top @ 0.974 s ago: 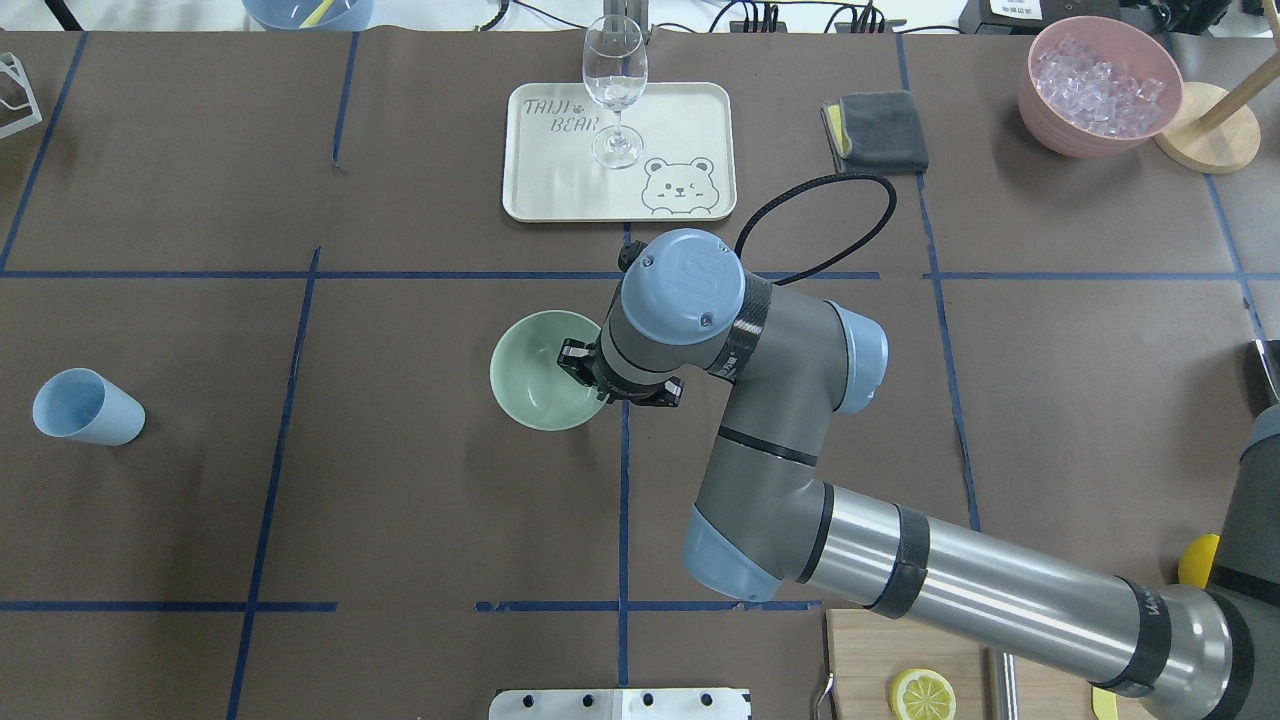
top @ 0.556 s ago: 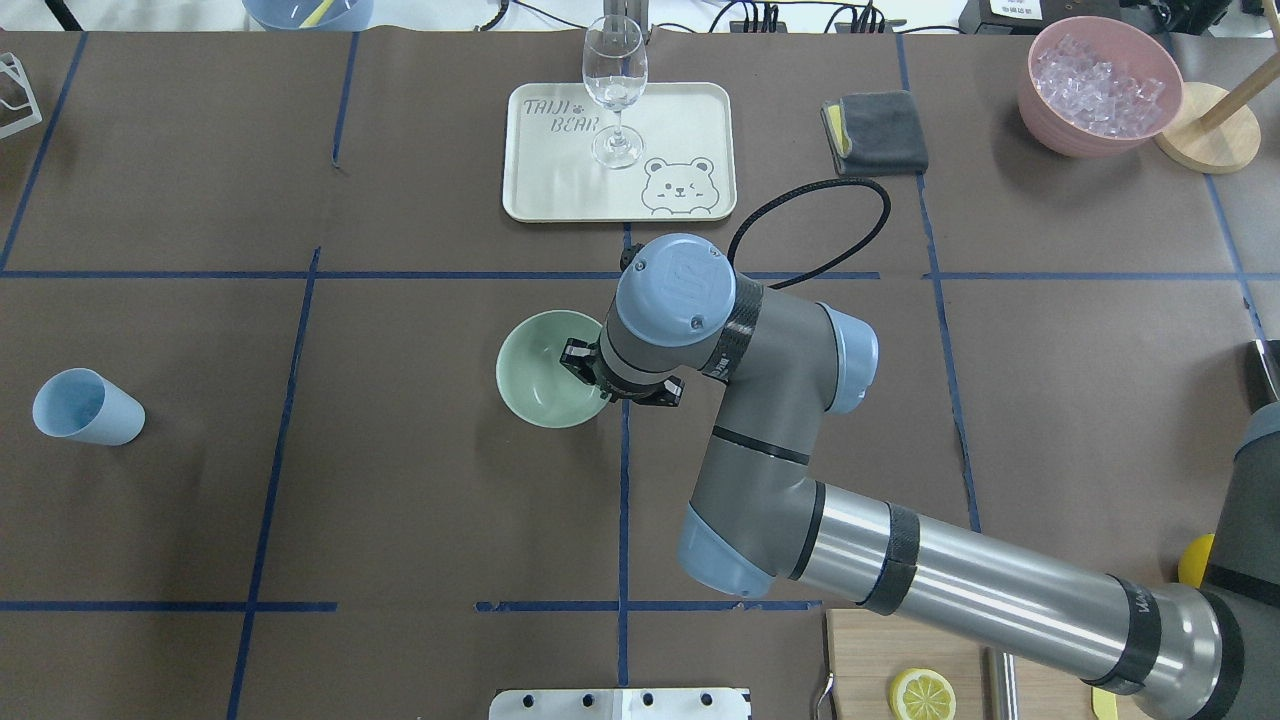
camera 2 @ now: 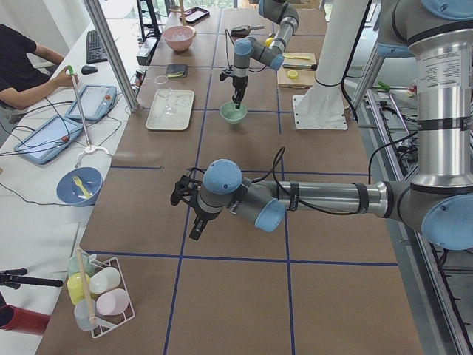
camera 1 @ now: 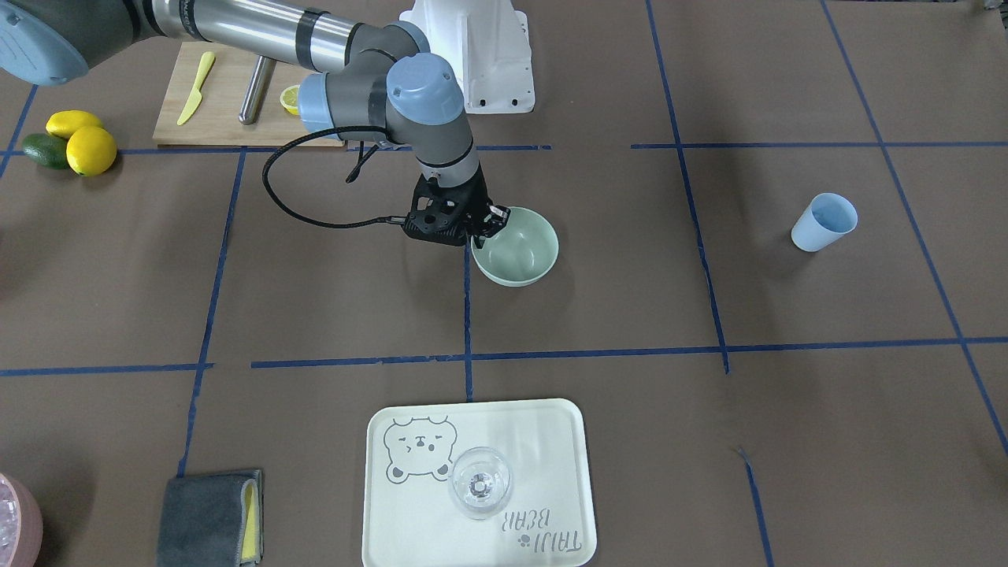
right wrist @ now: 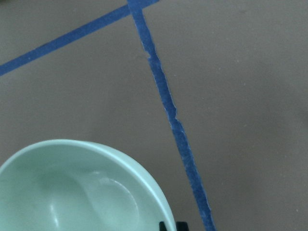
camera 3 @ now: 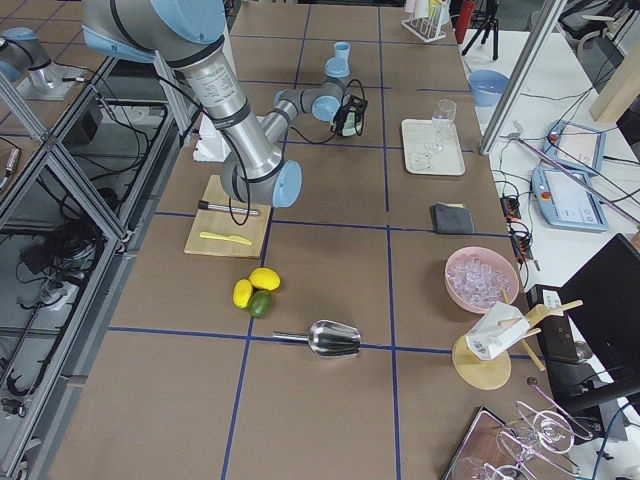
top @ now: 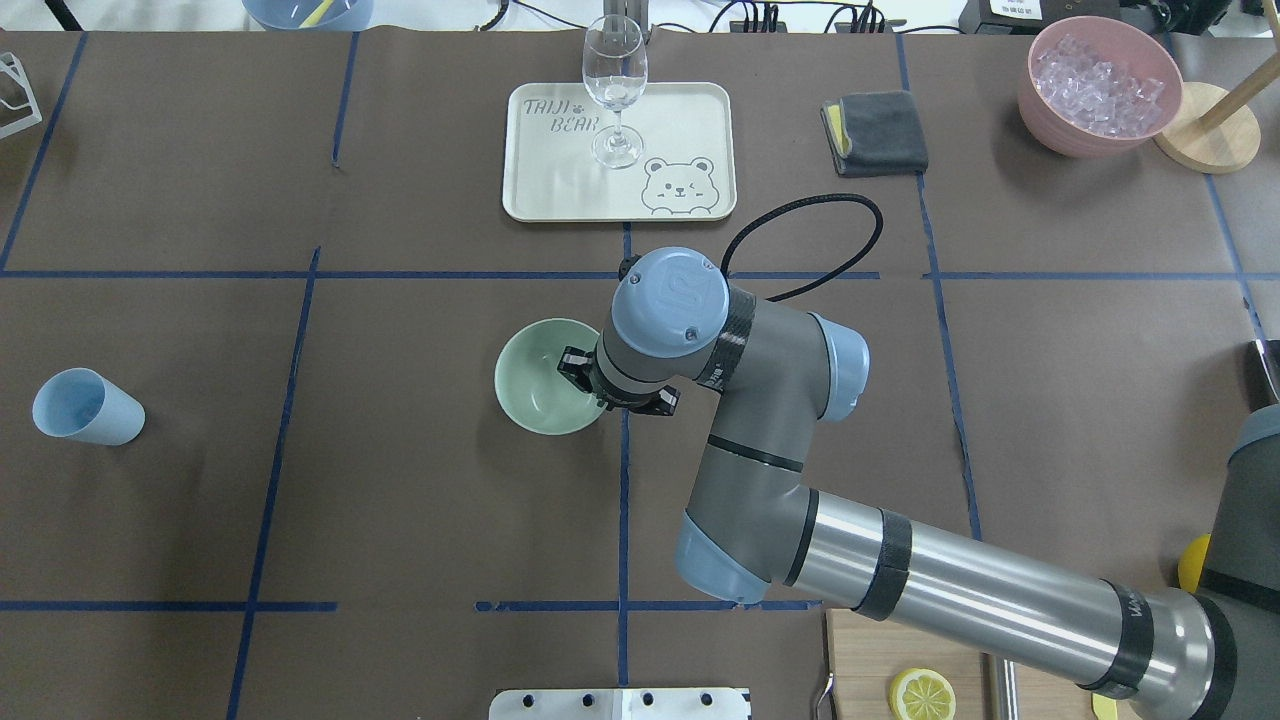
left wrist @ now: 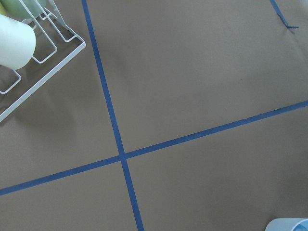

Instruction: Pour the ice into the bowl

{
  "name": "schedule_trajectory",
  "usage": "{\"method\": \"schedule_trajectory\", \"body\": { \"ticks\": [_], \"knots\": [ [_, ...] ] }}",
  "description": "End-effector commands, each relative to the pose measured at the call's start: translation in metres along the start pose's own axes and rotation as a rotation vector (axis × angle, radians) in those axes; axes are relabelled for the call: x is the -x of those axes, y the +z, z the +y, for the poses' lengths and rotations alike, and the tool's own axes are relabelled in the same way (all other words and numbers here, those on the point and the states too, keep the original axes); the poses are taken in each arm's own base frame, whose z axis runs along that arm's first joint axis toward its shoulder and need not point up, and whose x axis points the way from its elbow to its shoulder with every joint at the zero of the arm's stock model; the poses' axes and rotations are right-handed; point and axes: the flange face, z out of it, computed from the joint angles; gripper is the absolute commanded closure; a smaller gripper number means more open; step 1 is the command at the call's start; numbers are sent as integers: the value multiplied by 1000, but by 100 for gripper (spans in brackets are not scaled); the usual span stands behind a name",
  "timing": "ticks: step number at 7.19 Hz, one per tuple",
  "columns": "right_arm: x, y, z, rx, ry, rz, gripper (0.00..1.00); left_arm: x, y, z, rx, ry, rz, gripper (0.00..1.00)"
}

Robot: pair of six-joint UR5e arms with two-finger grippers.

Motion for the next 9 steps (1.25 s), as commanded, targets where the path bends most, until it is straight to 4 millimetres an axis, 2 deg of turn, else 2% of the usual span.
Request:
{"method": "schedule_trajectory", "body": {
  "ticks": [1,2,3,5,6,7,8,9],
  "knots": [
    [0,1,2,3,6,-1,100,0,0,0,0,-1,-1,0],
    [0,2,4,4,9,-1,46,1,0,0,1,-4,-1,0],
    [1,3,7,3,15,-1,0,0,1,0,2,-3,0,0],
    [5,-4,10,2,17,-18,0,0,0,0,1,-3,0,0],
    [12,-29,9,3,10,-65,0,-3,3,-1,5,5,4,0],
    [5,-63,-3,-2,15,-107,0,-12,9,-4,2,36,16,0],
    [-13,-102,-27,16,30,-146,0,-33,15,-8,-32,-1,46,0],
    [-47,-136,-60,33,54,-165,0,-65,24,-3,-96,-113,115,0]
  ]
}}
